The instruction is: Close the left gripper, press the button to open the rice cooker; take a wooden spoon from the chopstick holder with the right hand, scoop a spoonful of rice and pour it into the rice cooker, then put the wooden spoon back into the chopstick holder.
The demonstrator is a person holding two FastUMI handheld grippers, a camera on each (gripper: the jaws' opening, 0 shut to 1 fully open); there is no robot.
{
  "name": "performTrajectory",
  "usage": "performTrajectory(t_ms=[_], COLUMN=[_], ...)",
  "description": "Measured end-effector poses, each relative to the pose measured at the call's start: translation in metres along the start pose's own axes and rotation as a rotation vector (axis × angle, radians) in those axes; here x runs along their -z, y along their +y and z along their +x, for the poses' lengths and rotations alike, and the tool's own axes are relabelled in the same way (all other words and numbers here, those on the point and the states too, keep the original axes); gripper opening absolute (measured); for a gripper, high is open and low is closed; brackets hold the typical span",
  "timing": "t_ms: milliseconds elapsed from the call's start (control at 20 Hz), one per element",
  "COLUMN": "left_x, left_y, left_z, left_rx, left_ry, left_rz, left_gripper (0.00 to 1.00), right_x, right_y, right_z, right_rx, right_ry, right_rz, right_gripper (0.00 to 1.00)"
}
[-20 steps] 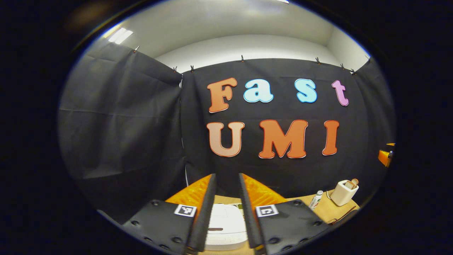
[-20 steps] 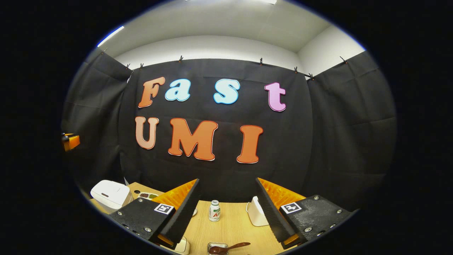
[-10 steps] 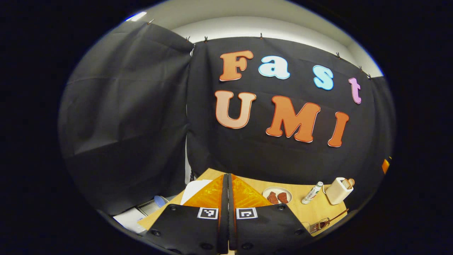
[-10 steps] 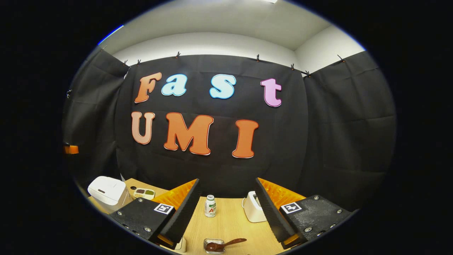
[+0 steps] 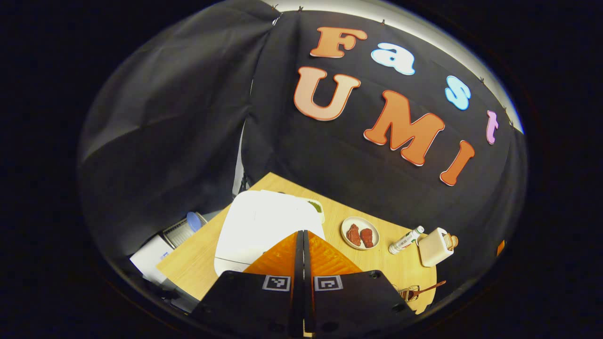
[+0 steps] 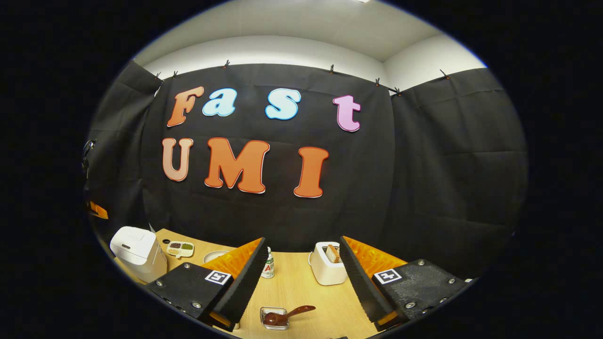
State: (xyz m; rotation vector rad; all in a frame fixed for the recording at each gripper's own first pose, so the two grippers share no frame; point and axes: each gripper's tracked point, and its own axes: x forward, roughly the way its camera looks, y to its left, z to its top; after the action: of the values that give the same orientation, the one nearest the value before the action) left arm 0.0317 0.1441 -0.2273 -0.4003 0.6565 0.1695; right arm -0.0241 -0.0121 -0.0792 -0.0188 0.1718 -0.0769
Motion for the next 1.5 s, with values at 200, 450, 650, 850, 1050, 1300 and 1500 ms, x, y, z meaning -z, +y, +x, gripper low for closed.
performTrajectory(t_ms=[200, 450, 650, 850, 1050, 1300, 1500], left_x=[0.031, 0.051, 0.073, 0.090, 0.091, 0.083, 0.021], left_y=[0.026, 0.031, 0.032, 0.034, 0.035, 0.033, 0.022], left_z=[0.030, 0.057, 0.072, 0.086, 0.093, 0.087, 0.064], left_rx=[-0.057, -0.054, -0.037, -0.033, -0.047, -0.044, -0.048], left_ry=[0.145, 0.241, 0.335, 0.387, 0.380, 0.322, 0.066], left_rz=[-0.003, -0.051, -0.078, -0.097, -0.100, -0.042, 0.018], left_gripper=[0.05, 0.05, 0.05, 0.05, 0.05, 0.05, 0.05], right_x=[0.011, 0.021, 0.032, 0.041, 0.052, 0.066, 0.081], right_y=[-0.010, -0.020, -0.019, -0.016, -0.013, -0.004, -0.003], right_z=[-0.007, -0.011, -0.012, -0.012, -0.007, 0.002, 0.012], right_rx=[0.044, 0.092, 0.104, 0.103, 0.098, 0.059, 0.043], right_ry=[0.032, 0.059, 0.086, 0.107, 0.140, 0.178, 0.221], right_rz=[-0.003, -0.021, -0.025, -0.031, -0.019, 0.015, 0.018], right_gripper=[0.94, 0.94, 0.94, 0.94, 0.94, 0.94, 0.94])
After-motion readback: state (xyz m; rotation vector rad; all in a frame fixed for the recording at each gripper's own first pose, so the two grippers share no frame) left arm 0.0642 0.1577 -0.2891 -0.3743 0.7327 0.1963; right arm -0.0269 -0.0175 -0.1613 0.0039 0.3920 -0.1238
